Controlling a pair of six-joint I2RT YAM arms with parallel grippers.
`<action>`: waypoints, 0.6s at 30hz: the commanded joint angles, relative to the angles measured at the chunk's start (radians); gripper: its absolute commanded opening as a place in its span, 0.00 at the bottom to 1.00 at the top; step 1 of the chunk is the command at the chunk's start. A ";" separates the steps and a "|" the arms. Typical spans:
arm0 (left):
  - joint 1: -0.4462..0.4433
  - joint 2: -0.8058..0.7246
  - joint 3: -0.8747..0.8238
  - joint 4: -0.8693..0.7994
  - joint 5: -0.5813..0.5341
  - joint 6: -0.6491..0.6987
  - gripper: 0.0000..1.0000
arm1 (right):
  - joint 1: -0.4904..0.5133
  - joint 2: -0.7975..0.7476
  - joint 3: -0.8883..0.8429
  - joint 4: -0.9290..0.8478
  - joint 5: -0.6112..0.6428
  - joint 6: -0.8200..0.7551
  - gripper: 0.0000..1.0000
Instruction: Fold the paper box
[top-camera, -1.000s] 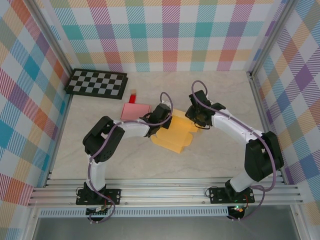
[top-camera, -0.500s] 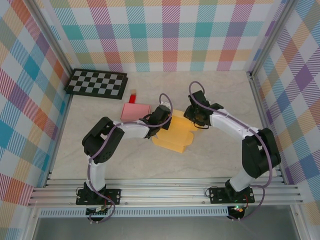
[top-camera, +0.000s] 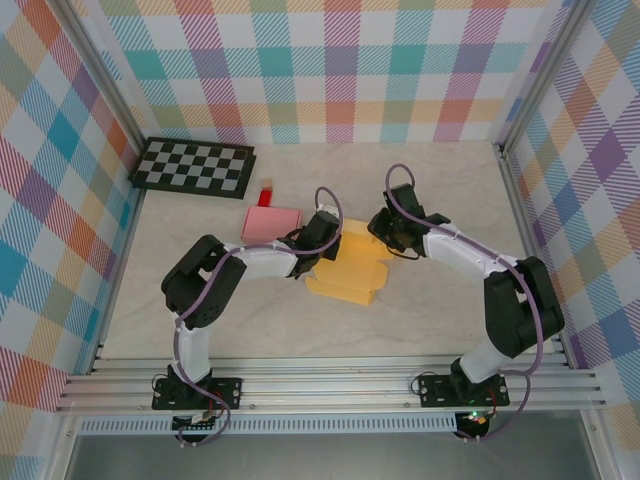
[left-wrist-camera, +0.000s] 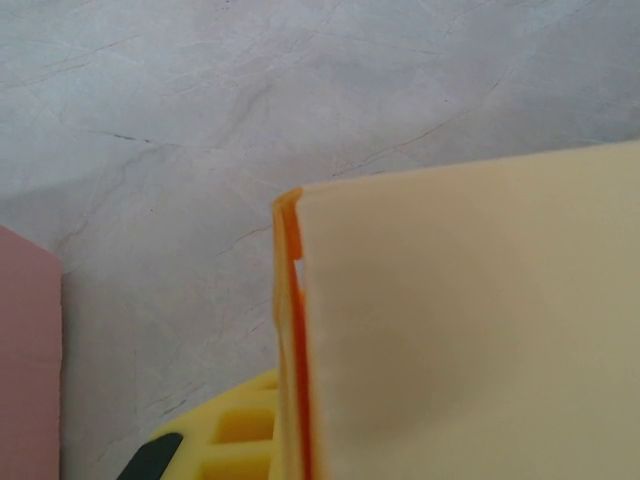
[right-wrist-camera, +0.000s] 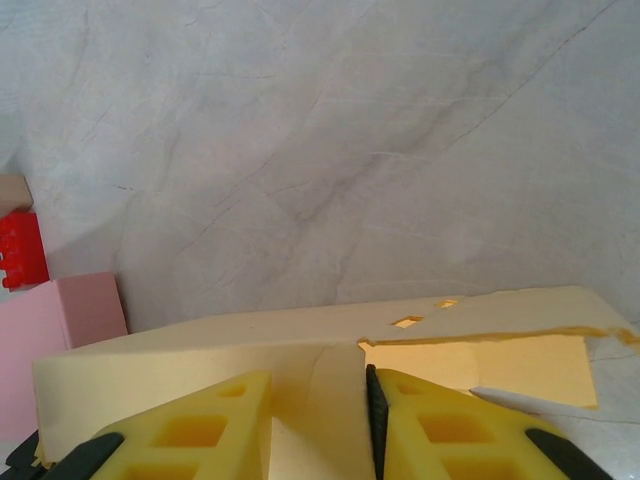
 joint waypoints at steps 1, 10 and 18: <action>-0.021 -0.027 -0.011 -0.097 -0.014 -0.037 0.00 | 0.003 0.003 -0.021 -0.013 0.015 0.029 0.31; -0.022 -0.036 -0.004 -0.168 -0.069 -0.107 0.00 | 0.002 -0.117 -0.093 -0.036 0.063 -0.018 0.53; -0.022 -0.027 0.030 -0.270 -0.131 -0.163 0.00 | 0.003 -0.256 -0.185 -0.089 0.044 -0.023 0.46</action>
